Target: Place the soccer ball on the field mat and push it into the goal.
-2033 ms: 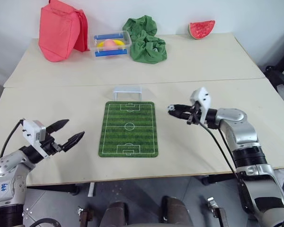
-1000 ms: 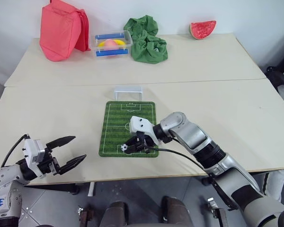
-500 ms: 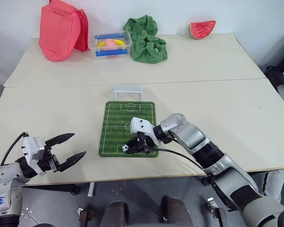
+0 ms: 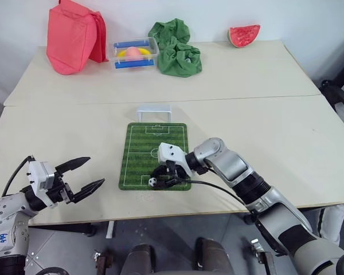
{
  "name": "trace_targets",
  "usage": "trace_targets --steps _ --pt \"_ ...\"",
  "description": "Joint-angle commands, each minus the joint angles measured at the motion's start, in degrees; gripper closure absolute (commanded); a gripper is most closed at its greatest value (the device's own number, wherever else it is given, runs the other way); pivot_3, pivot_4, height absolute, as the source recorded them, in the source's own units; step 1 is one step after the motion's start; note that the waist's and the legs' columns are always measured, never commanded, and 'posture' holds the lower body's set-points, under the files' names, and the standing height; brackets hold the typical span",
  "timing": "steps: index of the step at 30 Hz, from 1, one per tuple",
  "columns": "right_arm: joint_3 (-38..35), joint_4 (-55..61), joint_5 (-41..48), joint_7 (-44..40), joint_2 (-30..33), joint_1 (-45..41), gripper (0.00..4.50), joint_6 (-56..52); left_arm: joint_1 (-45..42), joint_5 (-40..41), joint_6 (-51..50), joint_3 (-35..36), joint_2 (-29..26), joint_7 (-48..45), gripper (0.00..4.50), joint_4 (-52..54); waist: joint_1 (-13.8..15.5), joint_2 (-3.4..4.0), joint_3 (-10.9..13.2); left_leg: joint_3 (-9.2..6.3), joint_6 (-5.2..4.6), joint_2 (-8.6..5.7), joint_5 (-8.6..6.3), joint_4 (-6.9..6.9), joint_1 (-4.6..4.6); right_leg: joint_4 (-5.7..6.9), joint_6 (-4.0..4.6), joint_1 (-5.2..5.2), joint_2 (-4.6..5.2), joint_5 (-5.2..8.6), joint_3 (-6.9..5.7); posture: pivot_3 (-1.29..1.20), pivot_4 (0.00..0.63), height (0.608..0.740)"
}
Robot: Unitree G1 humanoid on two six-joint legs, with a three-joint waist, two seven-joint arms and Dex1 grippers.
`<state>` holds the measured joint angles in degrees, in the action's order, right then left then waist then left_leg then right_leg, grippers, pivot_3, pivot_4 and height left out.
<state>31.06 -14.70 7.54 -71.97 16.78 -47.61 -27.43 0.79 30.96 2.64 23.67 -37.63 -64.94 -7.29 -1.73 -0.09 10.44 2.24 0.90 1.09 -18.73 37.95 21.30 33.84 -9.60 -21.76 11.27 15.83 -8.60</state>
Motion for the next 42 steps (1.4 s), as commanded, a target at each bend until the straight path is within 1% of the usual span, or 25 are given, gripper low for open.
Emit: trace_targets --steps 1,14,19,23,26,29,30,31,32,33,36,39,42 --pt "-0.82 0.79 -0.2 0.05 0.2 0.82 1.52 0.04 -0.32 0.3 0.61 0.36 -0.08 0.35 0.0 0.69 -0.01 0.0 0.0 0.0 0.0 0.0 0.0 0.0 0.0 0.0 0.0 0.0 0.0 0.0 0.0 0.0 0.15 0.74" --pt "-2.42 1.98 0.85 0.29 -0.04 -0.82 1.52 -0.87 -2.15 0.2 0.68 0.13 -0.05 0.76 0.0 -0.23 0.0 0.0 0.0 0.01 0.0 0.0 0.0 0.0 0.0 0.0 0.0 0.0 0.0 0.0 0.0 0.0 0.15 0.74" --pt "-3.59 6.28 2.25 -0.17 0.66 -1.48 1.52 -2.95 -2.72 0.0 0.77 -0.03 0.01 0.8 0.0 -0.65 0.02 0.0 0.0 0.01 0.0 0.0 0.0 0.0 0.01 -0.01 0.0 -0.01 0.0 0.0 0.0 0.0 0.15 0.74" --pt "-6.29 9.9 3.24 1.35 0.73 -2.66 1.52 -4.97 -3.08 -0.08 0.88 -0.11 -0.06 0.71 0.0 -1.09 0.0 0.0 0.0 0.01 0.01 0.02 -0.01 -0.01 0.02 -0.01 0.0 -0.05 -0.01 0.0 0.0 0.0 0.15 0.74" --pt "-9.07 14.29 4.8 3.12 1.55 -3.32 1.52 -8.58 -3.12 0.05 0.84 -0.17 -0.07 0.61 0.0 -1.2 0.05 0.0 0.0 0.02 0.02 0.02 -0.01 -0.02 0.02 0.0 0.0 -0.06 -0.01 0.0 0.0 0.0 0.15 0.74" --pt "-9.49 22.3 6.95 2.91 4.52 -0.19 2.09 -12.34 -2.88 0.36 0.73 -0.34 0.03 0.22 0.0 -1.03 0.2 0.0 0.0 0.02 0.01 0.02 -0.03 -0.02 0.05 -0.01 0.0 -0.09 -0.01 0.0 -0.01 0.0 0.15 0.74" --pt "-9.26 24.76 7.71 2.66 5.56 1.0 2.4 -13.4 -2.8 0.46 0.67 -0.43 0.08 0.09 0.0 -0.92 0.31 -0.02 -0.01 0.02 0.0 0.02 -0.05 -0.03 0.07 -0.03 0.0 -0.1 -0.01 0.0 -0.02 0.0 0.15 0.74" --pt "-9.08 26.74 8.35 2.78 6.32 2.15 2.8 -14.41 -2.71 0.53 0.63 -0.52 0.11 -0.06 0.0 -0.81 0.35 -0.02 -0.01 0.01 -0.01 0.02 -0.09 -0.03 0.06 -0.02 0.0 -0.09 -0.01 0.0 -0.06 0.0 0.15 0.74" --pt "-8.78 28.36 8.84 3.0 7.03 3.47 3.06 -15.36 -2.63 0.61 0.66 -0.59 0.12 -0.3 0.0 -0.75 0.28 -0.02 -0.01 0.02 -0.04 0.02 -0.12 -0.03 0.09 -0.05 0.0 -0.09 0.0 0.0 -0.07 0.0 0.15 0.74" --pt "-8.6 29.36 9.18 3.29 7.46 4.26 3.46 -16.05 -2.57 0.67 0.68 -0.61 0.1 -0.46 0.0 -0.69 0.22 -0.02 -0.01 0.04 -0.05 0.02 -0.14 -0.02 0.09 -0.06 0.0 -0.09 0.0 0.0 -0.07 0.0 0.15 0.74" --pt "-5.97 30.34 7.96 3.56 9.07 7.7 4.45 -14.77 -3.0 0.28 1.17 -1.03 -0.02 -0.91 0.0 -1.34 0.12 -0.03 -0.01 0.08 -0.06 0.02 -0.15 -0.02 0.09 -0.07 0.0 -0.1 -0.01 0.0 -0.08 0.0 0.15 0.74" --pt "-3.6 29.48 7.14 3.9 9.33 9.66 4.48 -13.01 -3.41 0.24 1.16 -1.23 -0.09 -0.96 0.0 -1.5 -0.04 -0.03 -0.01 0.18 -0.06 0.04 -0.15 -0.02 0.07 -0.07 0.0 -0.14 -0.01 0.0 -0.06 0.0 0.15 0.74" --pt "-1.14 26.62 5.63 4.43 8.3 10.98 4.48 -9.81 -3.3 0.31 0.98 -1.35 -0.12 -1.12 0.0 -1.21 0.01 -0.04 -0.01 0.2 -0.06 0.05 -0.15 -0.02 0.07 -0.06 0.0 -0.16 -0.01 0.0 -0.05 0.0 0.15 0.74"
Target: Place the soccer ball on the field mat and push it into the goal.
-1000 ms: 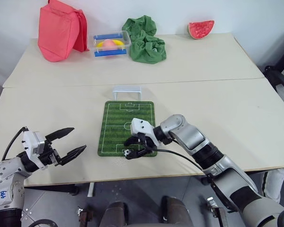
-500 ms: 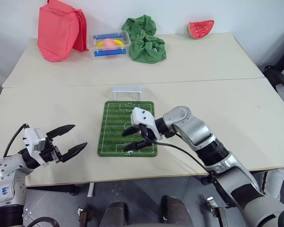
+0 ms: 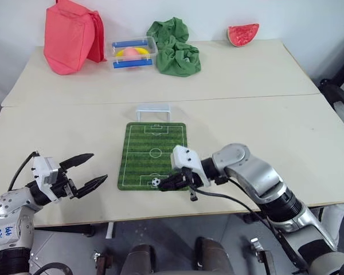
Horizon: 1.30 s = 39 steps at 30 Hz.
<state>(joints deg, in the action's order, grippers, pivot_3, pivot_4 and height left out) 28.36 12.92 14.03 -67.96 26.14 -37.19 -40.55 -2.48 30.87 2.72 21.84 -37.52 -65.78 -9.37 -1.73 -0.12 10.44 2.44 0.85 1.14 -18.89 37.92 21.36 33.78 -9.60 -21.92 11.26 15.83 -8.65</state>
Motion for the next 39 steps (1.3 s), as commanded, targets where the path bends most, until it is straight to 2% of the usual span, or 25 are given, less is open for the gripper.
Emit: trace_targets --steps 1,7,10,16,21,30,33,34,36,39 --pt "2.11 -1.89 -1.13 0.61 -1.54 0.67 4.48 4.0 0.08 0.42 0.84 0.47 -0.23 -0.35 0.0 1.01 0.03 -0.01 -0.01 0.0 0.0 0.0 0.0 0.0 0.0 0.0 0.0 0.0 0.0 0.0 0.0 0.0 0.15 0.74" --pt "3.04 -10.32 -2.95 1.86 -6.35 -0.8 4.48 8.25 0.81 0.62 0.54 0.93 -0.61 -0.34 0.0 1.81 0.05 -0.01 -0.01 0.01 0.0 0.01 0.0 0.01 -0.01 0.01 0.0 0.0 0.0 0.0 0.0 0.0 0.15 0.74" --pt "1.67 -18.47 -5.06 3.63 -9.03 -3.57 4.48 12.91 0.99 0.59 0.44 1.4 -1.0 -0.05 0.0 2.01 0.0 -0.01 -0.01 0.01 0.0 0.0 0.0 0.02 -0.01 0.01 0.0 0.0 0.0 0.0 0.0 0.0 0.15 0.74" --pt "-12.36 -42.78 -4.32 14.72 -13.94 -21.89 4.48 21.36 -0.99 0.14 0.8 2.01 -1.93 0.67 0.0 0.39 -0.31 0.03 0.03 0.08 0.03 0.04 0.03 0.08 -0.02 0.12 0.0 -0.07 -0.01 0.0 0.04 0.0 0.15 0.74" --pt "-18.47 -49.12 -4.27 18.55 -14.57 -26.36 4.48 24.52 -3.33 -0.3 1.2 1.76 -2.24 1.1 0.0 -1.73 -0.1 0.0 0.01 0.05 0.08 0.08 -0.05 -0.04 -0.03 0.1 0.01 -0.08 -0.04 0.0 -0.13 0.0 0.15 0.74" --pt "-22.3 -35.34 -0.69 16.81 -11.07 -20.18 4.48 17.17 -5.24 -0.7 1.87 2.09 -2.23 1.81 0.0 -3.98 -0.99 0.0 0.01 0.38 0.07 0.18 -0.13 -0.15 0.12 0.08 0.01 -0.44 -0.03 0.0 -0.3 0.0 0.15 0.74" --pt "-22.38 -31.69 0.0 11.43 -5.06 -15.35 4.48 15.55 -6.19 0.27 0.85 3.42 -2.03 3.7 0.0 -4.88 -1.17 -0.01 0.01 0.44 0.07 0.21 -0.14 -0.12 0.12 0.1 0.01 -0.44 -0.03 0.0 -0.3 0.0 0.15 0.74" --pt "-21.45 -30.32 0.54 7.32 -2.0 -13.39 4.48 14.44 -6.44 0.56 0.89 3.95 -1.94 4.23 0.0 -5.31 -0.85 -0.03 0.0 0.45 0.06 0.21 -0.14 -0.1 0.12 0.09 0.01 -0.44 -0.03 0.0 -0.3 0.0 0.15 0.74" --pt "-20.13 -28.19 1.99 -0.93 3.12 -9.65 4.1 14.91 -6.82 0.94 0.95 4.8 -1.82 4.89 0.0 -6.22 -0.21 -0.03 0.0 0.46 0.0 0.21 -0.19 -0.07 0.13 0.05 0.01 -0.43 -0.02 0.0 -0.3 0.0 0.15 0.74" --pt "-23.7 -35.69 1.05 -2.5 6.3 -6.73 3.25 25.47 -7.58 2.09 0.62 6.72 -1.18 6.15 0.0 -7.84 -0.19 -0.03 0.0 0.58 -0.01 0.21 -0.23 -0.04 0.12 0.03 0.01 -0.44 -0.02 0.0 -0.28 0.0 0.15 0.74"
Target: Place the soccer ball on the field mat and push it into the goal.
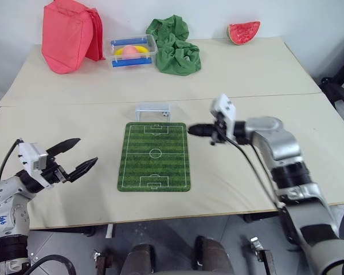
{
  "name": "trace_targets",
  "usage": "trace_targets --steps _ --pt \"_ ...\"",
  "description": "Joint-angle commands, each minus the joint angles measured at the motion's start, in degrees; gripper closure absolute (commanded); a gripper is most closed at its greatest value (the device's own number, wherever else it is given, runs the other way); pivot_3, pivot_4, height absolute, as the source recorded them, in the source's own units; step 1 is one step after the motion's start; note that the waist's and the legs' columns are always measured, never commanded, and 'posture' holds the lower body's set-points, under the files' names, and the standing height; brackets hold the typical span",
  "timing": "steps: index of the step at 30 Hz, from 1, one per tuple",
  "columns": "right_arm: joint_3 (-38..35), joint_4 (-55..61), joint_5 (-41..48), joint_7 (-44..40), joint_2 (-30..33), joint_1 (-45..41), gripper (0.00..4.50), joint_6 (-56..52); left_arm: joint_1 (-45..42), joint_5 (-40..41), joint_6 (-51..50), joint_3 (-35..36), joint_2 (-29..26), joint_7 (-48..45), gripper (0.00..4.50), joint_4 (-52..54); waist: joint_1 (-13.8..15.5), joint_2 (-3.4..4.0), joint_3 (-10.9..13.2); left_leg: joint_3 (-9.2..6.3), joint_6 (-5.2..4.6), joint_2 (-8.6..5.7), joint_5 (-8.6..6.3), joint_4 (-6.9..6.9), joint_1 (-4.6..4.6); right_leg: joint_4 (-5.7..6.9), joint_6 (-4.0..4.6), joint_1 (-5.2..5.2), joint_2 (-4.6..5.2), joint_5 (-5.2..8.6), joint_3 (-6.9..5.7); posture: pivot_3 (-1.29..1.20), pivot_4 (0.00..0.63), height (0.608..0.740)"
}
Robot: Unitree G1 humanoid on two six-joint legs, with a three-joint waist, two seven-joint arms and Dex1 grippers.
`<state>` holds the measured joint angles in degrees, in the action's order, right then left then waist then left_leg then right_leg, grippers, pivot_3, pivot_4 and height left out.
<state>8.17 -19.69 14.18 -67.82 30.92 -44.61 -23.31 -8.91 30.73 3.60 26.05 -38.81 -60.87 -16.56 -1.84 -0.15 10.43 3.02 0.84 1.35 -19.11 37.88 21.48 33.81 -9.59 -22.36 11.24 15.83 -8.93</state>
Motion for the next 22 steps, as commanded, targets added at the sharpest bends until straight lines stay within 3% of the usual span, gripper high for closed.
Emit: trace_targets --steps 1,8,15,22 --pt "-4.25 -4.82 1.07 -4.46 2.5 1.57 2.87 11.39 -1.4 2.57 -0.45 2.95 0.27 1.63 0.0 -1.11 -0.19 -0.01 0.01 0.03 0.0 0.01 0.0 0.03 0.0 0.02 0.0 -0.01 0.0 0.0 0.01 0.0 0.15 0.74" --pt "-11.12 -16.69 4.59 -13.71 7.27 4.11 0.5 21.49 -0.3 4.12 -1.9 5.31 0.23 2.15 0.0 -2.56 -0.38 -0.01 0.01 0.18 0.0 0.08 0.0 0.09 -0.08 0.06 0.07 -0.01 -0.01 -0.05 0.07 0.0 0.15 0.74" --pt "-15.32 -24.92 6.68 -19.98 8.35 3.74 0.5 27.77 1.28 6.16 -5.16 7.64 -0.38 2.58 0.0 -1.34 -0.32 -0.01 0.01 0.19 0.0 0.1 0.0 0.12 -0.1 0.05 0.1 0.01 -0.01 -0.06 0.08 0.0 0.15 0.74" --pt "-16.04 -25.41 5.65 -17.54 9.61 4.82 0.5 28.77 3.09 6.6 -9.95 8.86 -2.12 3.91 0.0 1.65 -0.19 -0.01 0.01 0.19 0.01 0.12 0.0 0.15 -0.11 0.07 0.1 0.02 -0.02 -0.06 0.08 0.0 0.15 0.74"
